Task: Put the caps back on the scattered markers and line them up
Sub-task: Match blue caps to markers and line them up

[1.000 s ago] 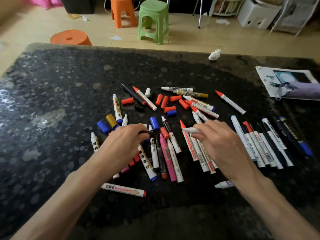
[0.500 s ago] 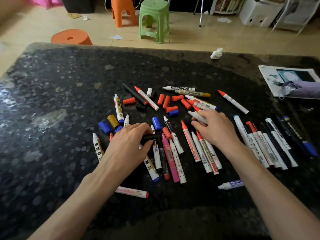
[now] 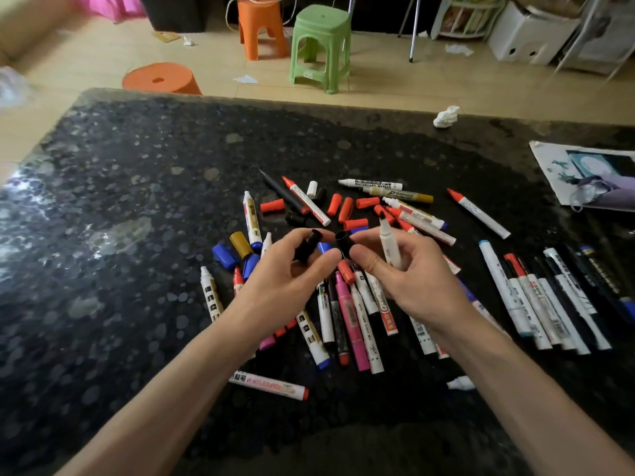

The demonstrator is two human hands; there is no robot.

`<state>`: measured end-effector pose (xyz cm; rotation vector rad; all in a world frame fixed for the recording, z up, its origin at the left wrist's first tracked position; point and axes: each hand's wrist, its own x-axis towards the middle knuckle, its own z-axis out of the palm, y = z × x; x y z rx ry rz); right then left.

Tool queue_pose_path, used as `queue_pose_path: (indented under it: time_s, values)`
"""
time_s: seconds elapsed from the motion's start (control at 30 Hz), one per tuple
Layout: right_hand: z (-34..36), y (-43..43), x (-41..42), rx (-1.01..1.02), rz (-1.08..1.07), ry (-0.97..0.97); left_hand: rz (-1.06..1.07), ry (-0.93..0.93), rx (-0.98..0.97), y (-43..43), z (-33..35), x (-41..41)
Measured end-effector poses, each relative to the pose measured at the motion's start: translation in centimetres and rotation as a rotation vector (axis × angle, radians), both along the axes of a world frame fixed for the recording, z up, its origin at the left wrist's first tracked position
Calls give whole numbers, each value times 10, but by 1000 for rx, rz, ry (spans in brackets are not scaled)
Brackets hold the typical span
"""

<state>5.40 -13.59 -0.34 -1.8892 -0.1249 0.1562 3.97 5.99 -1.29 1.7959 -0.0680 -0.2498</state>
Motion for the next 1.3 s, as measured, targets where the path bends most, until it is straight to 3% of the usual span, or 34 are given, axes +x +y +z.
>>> queue_pose_path:
  time_s: [0.13, 0.3, 0.57, 0.63, 0.73, 0.9, 1.13, 1.3]
  values:
    - [-1, -1, -10, 153, -15, 86, 42, -61, -63, 0, 5, -2]
    - [2, 8, -15, 188, -44, 115, 60, 54, -220, -6, 3, -4]
    - [-1, -8, -7, 29, 27, 218, 83, 250, -407, -4, 0, 0]
    - [-6, -15, -6, -139, 58, 108, 84, 267, -422, -3, 1, -1]
    - [-5, -25, -7, -384, 130, -139, 80, 196, -287, 1, 2, 0]
    - [-5, -33, -3, -365, 120, -141, 85, 132, -199, 7, 7, 1]
    - [-10, -31, -4, -574, 145, -277, 47, 63, -75, 9, 5, 3]
    - [-13, -29, -7, -644, 132, -401, -1, -128, 159, 10, 0, 4]
